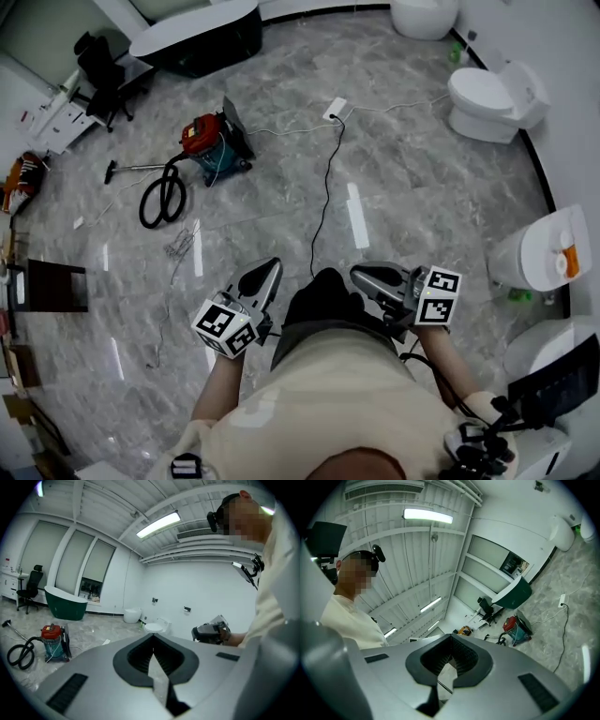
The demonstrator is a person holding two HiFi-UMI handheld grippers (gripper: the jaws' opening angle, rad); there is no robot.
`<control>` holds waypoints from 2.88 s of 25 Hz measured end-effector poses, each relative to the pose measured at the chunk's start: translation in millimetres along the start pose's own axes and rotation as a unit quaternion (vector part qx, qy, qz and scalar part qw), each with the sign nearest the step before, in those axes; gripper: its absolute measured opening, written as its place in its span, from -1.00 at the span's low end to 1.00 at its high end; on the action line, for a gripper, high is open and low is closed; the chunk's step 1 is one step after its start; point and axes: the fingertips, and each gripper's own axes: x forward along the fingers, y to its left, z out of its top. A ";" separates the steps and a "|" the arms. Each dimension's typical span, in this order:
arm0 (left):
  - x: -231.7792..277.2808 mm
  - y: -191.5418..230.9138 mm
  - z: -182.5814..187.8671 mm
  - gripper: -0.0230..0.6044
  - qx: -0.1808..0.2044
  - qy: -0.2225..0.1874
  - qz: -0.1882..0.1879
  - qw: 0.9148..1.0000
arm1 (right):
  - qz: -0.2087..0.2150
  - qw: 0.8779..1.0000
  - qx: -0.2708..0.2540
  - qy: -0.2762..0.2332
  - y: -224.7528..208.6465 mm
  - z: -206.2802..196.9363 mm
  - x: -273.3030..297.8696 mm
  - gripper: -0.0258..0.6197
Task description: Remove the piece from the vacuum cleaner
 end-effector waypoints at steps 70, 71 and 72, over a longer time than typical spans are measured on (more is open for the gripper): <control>117.8 532.4 166.6 -0.91 -0.072 -0.015 0.193 0.979 | 0.093 0.959 0.063 0.261 -342.2 180.4 509.3 -0.92; 119.5 541.1 169.1 -0.91 -0.071 -0.019 0.216 0.974 | 0.111 0.951 0.055 0.282 -349.7 181.6 516.5 -0.92; 116.7 551.0 170.4 -0.91 -0.070 -0.021 0.232 0.970 | 0.127 0.943 0.047 0.304 -353.0 179.0 527.2 -0.92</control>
